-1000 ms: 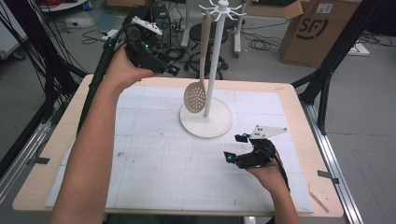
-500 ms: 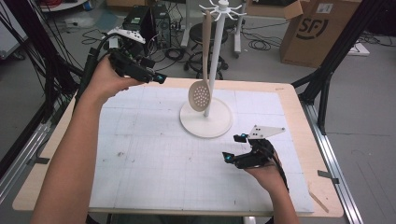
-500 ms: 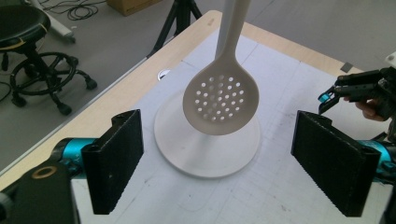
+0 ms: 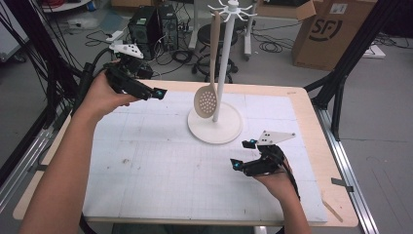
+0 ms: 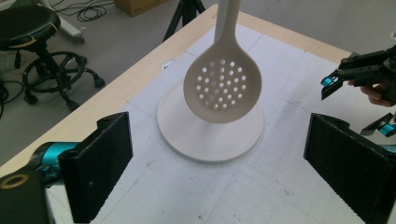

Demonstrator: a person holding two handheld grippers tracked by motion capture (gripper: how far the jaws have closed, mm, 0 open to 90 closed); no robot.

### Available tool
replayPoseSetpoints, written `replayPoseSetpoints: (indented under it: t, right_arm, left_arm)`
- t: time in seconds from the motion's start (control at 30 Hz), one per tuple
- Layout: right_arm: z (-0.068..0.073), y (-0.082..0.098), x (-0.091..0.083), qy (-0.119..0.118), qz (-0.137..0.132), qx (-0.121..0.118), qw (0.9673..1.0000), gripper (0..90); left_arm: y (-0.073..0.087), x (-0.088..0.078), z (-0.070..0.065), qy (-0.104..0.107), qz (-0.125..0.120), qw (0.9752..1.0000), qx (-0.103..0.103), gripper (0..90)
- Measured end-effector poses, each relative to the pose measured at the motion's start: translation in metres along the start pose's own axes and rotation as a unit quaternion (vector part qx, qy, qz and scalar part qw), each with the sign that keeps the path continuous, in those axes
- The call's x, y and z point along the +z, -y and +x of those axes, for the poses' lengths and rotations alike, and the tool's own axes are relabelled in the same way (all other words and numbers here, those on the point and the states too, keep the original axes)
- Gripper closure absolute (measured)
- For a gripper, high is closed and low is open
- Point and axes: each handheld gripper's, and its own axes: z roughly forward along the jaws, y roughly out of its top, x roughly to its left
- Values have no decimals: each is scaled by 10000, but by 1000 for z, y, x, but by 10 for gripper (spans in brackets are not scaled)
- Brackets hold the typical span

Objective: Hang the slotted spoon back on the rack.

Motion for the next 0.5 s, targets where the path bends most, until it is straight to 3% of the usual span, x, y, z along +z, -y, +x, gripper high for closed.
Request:
replayPoseSetpoints:
  t: [0.13,0.37,0.5]
  right_arm:
    - [0,0,-1,6,-27,-8,10000,166]
    - [0,-1,1,1,-7,-27,10000,166]
    - [0,-1,2,-3,20,0,10000,167]
  left_arm:
    - [11,-2,-6,-26,-95,9999,70,66]
    - [30,-5,-8,-79,70,9999,103,17]
    - [41,-11,-10,-27,-20,9999,112,17]
